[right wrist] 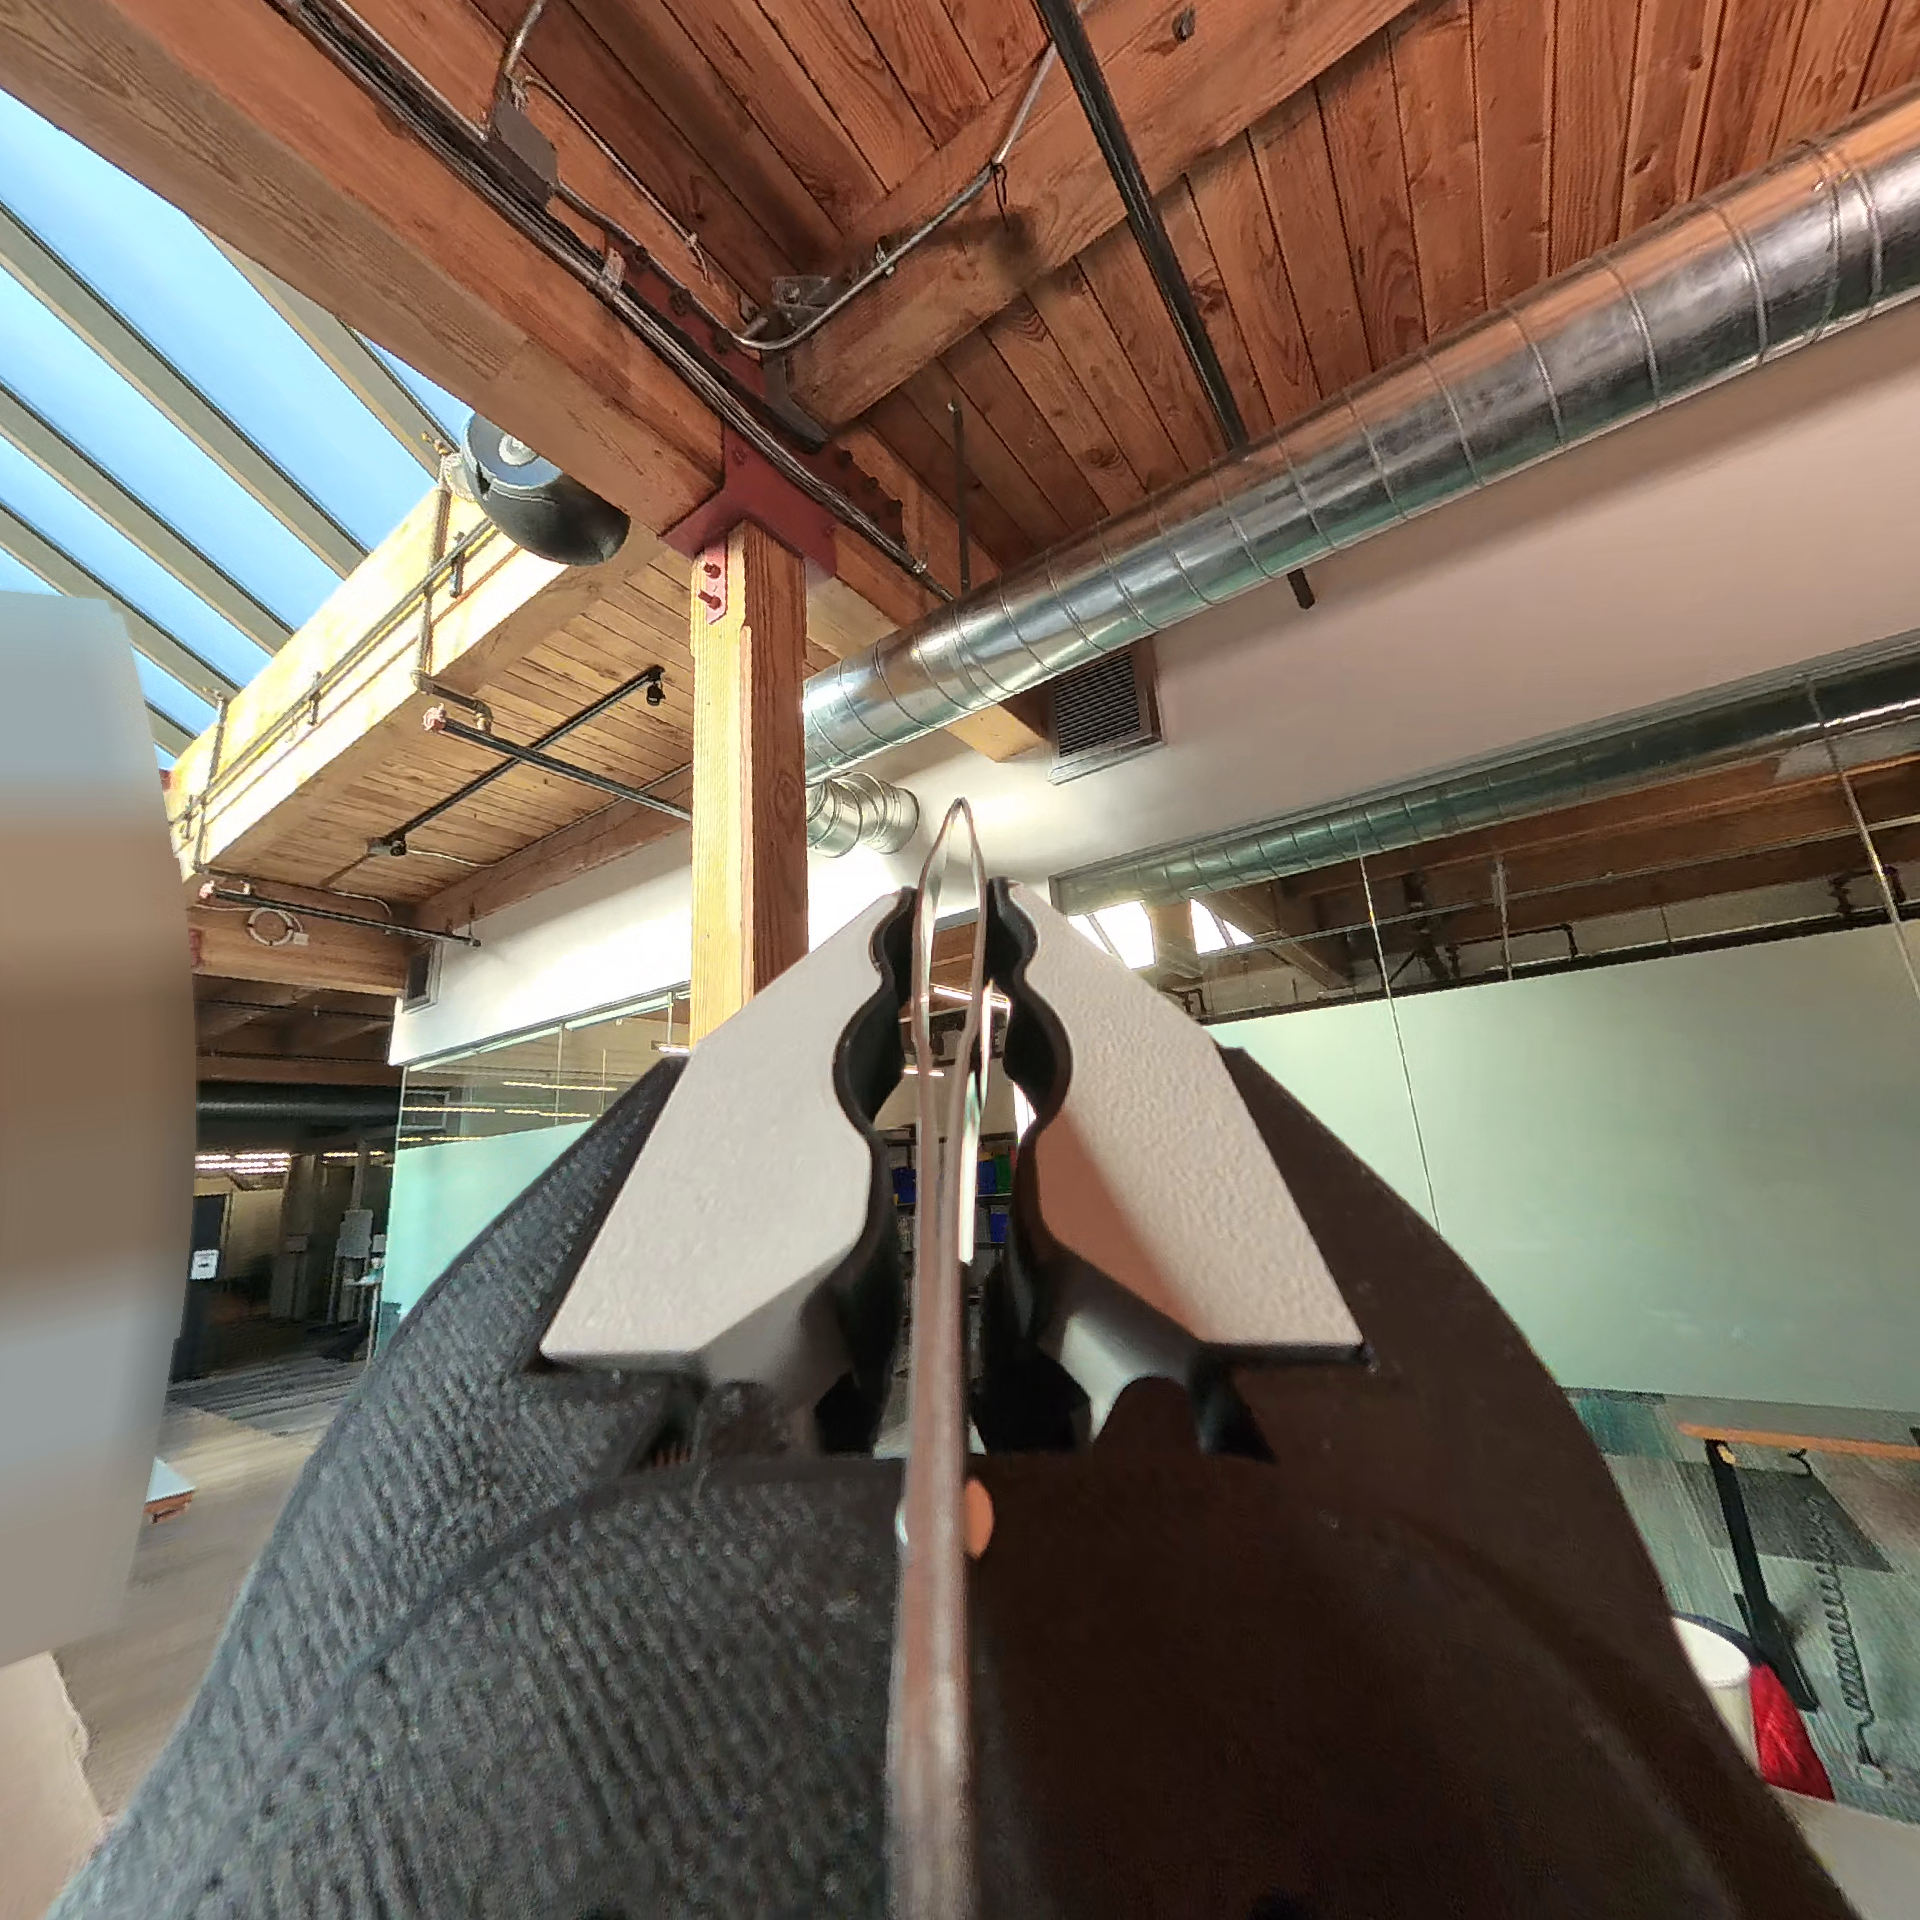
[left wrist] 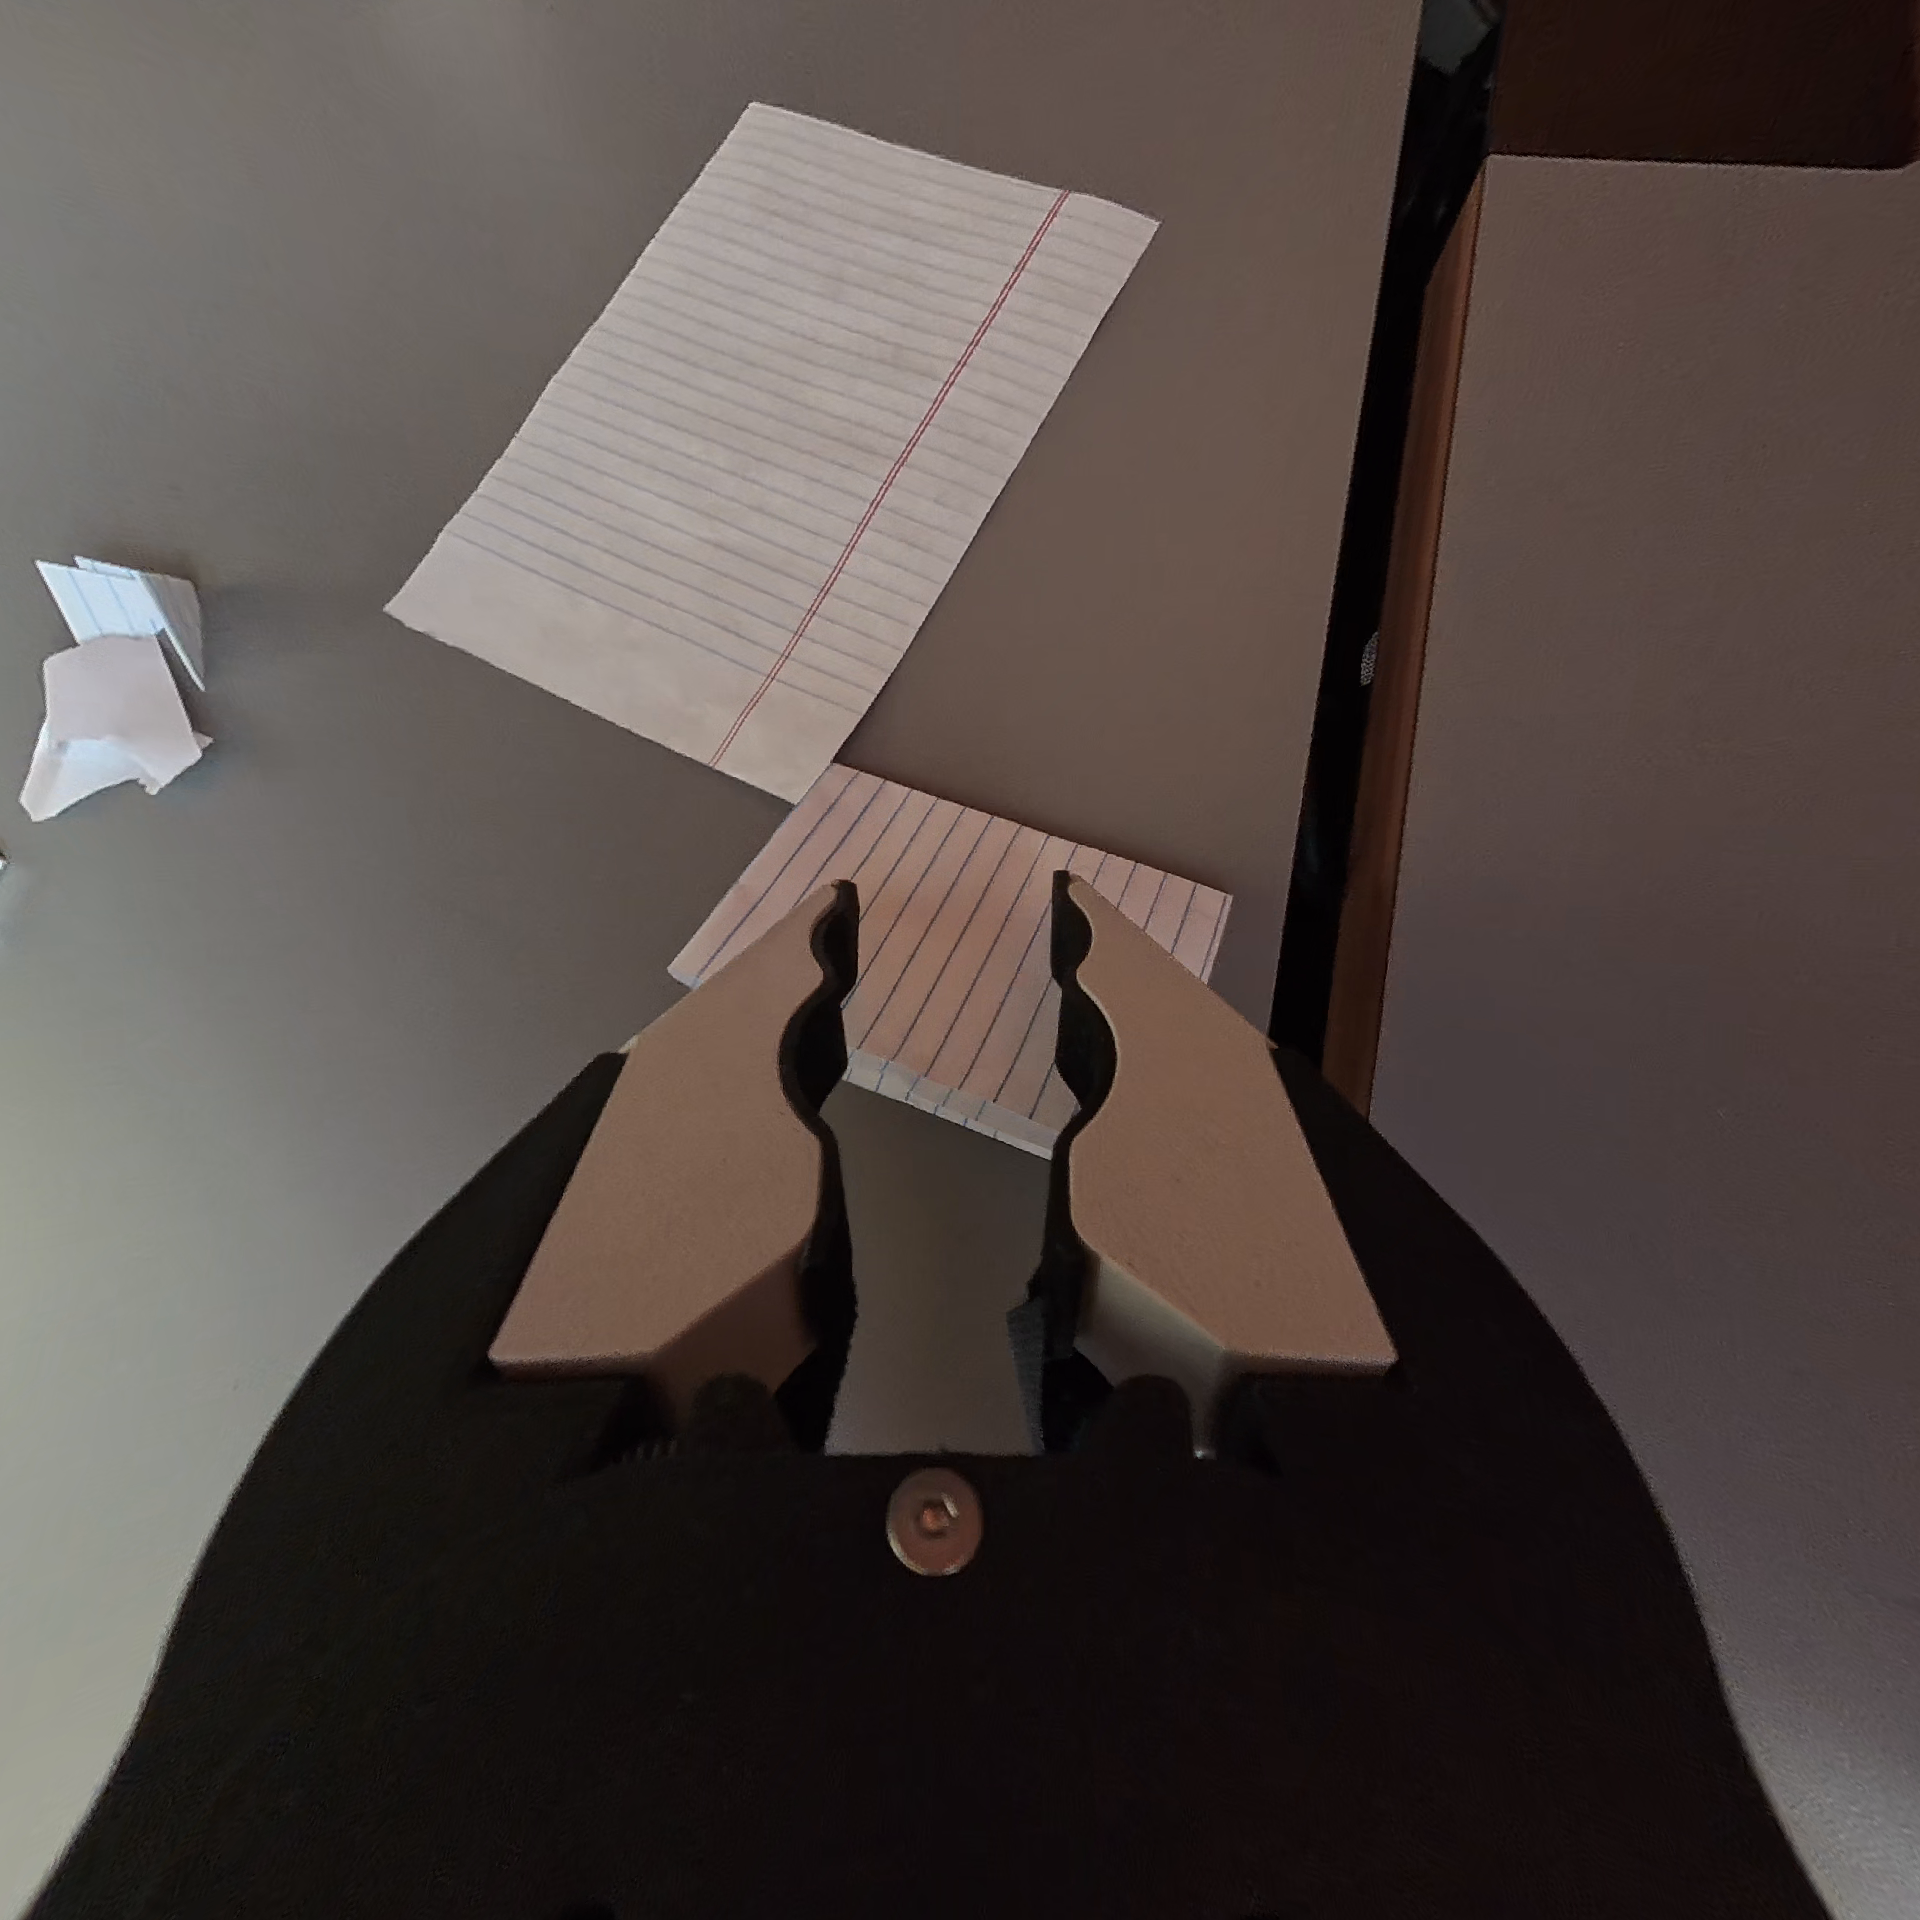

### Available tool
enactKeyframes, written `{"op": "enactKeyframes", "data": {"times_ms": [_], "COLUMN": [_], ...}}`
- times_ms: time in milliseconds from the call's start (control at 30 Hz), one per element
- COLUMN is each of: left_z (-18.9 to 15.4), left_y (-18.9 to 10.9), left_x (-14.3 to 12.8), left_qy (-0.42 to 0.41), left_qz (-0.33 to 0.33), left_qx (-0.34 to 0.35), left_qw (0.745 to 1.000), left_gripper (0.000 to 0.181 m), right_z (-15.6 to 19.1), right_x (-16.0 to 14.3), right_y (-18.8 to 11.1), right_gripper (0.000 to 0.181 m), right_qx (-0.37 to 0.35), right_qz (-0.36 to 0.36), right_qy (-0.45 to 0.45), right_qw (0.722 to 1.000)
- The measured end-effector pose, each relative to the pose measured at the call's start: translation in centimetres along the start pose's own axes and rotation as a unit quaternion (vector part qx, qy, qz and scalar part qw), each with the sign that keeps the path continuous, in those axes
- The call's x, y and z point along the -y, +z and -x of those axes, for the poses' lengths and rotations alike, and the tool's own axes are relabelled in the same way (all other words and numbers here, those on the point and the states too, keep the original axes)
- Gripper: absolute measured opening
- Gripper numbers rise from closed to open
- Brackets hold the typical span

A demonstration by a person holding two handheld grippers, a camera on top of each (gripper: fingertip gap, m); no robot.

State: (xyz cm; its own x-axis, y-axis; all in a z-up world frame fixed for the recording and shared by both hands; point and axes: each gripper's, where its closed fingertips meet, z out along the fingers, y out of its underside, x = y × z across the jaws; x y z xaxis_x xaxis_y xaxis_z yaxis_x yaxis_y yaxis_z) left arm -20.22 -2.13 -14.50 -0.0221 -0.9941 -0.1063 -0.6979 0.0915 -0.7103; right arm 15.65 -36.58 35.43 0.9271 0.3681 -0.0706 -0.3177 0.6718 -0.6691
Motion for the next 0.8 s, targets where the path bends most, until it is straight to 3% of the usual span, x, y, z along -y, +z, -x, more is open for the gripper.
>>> {"op": "enactKeyframes", "data": {"times_ms": [233, 533, 800], "left_z": [-1.4, -1.4, -1.4], "left_y": [0.8, 0.5, 0.2], "left_x": [-1.3, -1.8, -2.1], "left_qy": [0.033, -0.06, -0.082], "left_qz": [0.033, 0.055, 0.055], "left_qx": [-0.029, 0.019, 0.043], "left_qw": [0.998, 0.997, 0.994], "left_gripper": [0.026, 0.02, 0.018], "right_z": [-1.4, -2.8, -3.4], "right_x": [-2.4, -7.2, -7.9], "right_y": [-1.1, -0.5, 1.3], "right_gripper": [0.012, 0.014, 0.012], "right_qx": [-0.015, -0.063, -0.055], "right_qz": [0.003, 0.099, 0.11], "right_qy": [0.011, -0.045, -0.032], "right_qw": [1.0, 0.992, 0.992]}}
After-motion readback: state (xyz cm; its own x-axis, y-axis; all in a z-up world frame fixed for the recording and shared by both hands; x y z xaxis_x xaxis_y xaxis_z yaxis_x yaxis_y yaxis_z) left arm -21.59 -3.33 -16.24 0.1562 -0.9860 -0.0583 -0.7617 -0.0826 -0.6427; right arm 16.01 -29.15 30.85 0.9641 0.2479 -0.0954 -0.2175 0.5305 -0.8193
